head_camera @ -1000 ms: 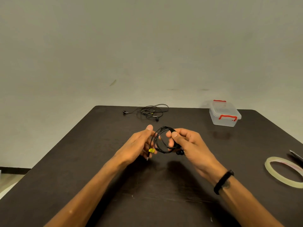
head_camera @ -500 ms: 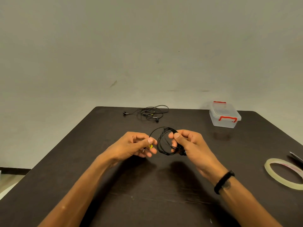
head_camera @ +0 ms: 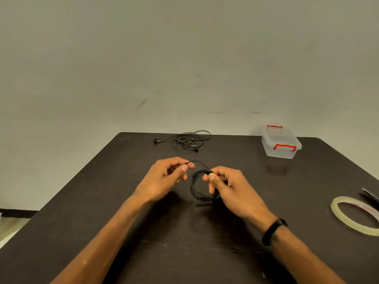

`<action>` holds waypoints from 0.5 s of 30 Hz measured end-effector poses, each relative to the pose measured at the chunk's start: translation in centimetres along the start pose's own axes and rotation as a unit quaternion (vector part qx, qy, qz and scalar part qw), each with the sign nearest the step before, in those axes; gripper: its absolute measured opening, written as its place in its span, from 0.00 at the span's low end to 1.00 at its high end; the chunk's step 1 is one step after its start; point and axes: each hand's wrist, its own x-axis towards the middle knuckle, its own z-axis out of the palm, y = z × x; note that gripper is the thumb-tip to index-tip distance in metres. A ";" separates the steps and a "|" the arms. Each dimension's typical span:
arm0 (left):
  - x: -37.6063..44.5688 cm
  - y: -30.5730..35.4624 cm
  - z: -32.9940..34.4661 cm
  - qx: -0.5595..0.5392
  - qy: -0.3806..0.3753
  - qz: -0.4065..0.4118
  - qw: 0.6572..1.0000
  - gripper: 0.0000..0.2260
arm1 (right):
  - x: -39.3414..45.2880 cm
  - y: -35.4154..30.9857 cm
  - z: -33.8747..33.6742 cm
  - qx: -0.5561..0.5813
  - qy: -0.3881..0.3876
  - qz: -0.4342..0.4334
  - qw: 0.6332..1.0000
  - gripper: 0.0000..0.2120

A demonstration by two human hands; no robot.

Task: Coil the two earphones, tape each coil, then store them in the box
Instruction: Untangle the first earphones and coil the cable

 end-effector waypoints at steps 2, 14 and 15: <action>-0.1 -0.4 0.4 0.097 0.035 0.040 0.994 0.09 | 0.1 -0.1 0.2 0.037 -0.017 -0.004 0.999 0.11; -1.1 1.2 2.9 -0.262 -0.084 -0.145 0.950 0.14 | -0.4 0.1 0.6 -0.072 0.069 -0.057 0.993 0.09; -1.1 1.3 2.8 -0.290 -0.093 -0.173 0.937 0.15 | -0.4 0.1 0.7 -0.086 0.080 -0.061 0.991 0.09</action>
